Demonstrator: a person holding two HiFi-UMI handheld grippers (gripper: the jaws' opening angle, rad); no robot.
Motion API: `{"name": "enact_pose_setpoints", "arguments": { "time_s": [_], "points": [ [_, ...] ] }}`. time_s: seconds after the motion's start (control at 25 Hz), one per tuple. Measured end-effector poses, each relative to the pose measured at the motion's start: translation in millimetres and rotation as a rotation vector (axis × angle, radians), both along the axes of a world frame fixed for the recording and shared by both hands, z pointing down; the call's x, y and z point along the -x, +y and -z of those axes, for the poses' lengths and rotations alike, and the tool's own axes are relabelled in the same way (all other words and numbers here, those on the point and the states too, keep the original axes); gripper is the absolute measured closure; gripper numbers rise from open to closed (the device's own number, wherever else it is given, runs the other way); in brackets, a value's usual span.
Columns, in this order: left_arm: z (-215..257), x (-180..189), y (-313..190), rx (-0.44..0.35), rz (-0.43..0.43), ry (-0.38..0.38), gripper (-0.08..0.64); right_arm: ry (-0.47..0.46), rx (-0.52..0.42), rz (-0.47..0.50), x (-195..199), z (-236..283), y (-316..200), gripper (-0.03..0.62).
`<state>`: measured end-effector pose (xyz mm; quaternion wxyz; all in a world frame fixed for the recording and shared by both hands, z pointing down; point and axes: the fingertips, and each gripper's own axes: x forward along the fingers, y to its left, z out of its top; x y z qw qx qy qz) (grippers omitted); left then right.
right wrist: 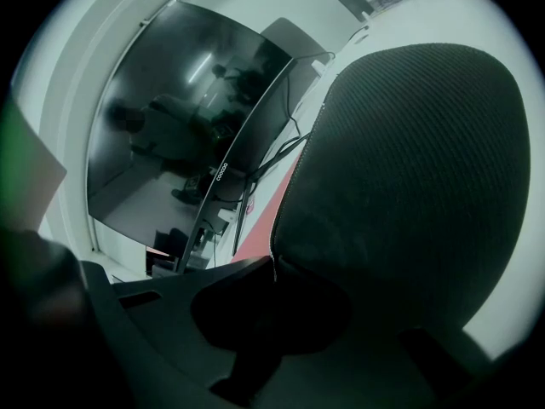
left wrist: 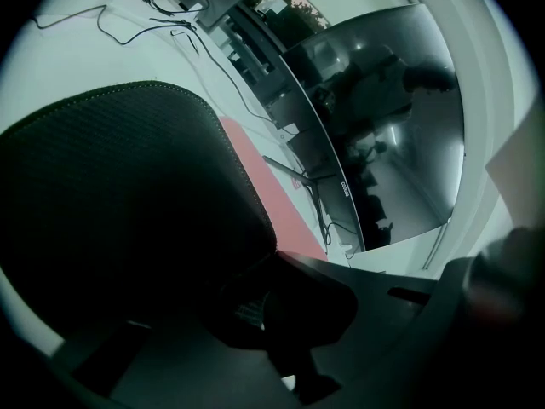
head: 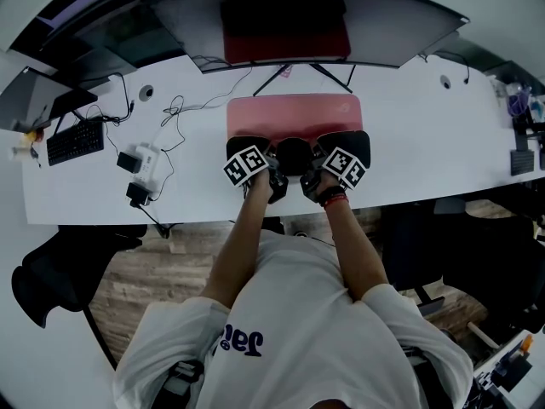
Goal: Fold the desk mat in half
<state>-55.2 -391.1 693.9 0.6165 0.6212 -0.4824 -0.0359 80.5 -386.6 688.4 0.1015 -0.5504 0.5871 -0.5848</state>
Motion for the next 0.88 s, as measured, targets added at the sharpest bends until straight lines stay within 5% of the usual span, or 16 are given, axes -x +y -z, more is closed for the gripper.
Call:
{"name": "enact_pose_setpoints", "arguments": {
  "time_s": [0.88],
  "points": [
    [2.5,2.1,-50.4,-0.034,0.002,0.017,0.531,0.002,-0.032,0.003,1.2,3.0,-50.5,0.558]
  ]
}}
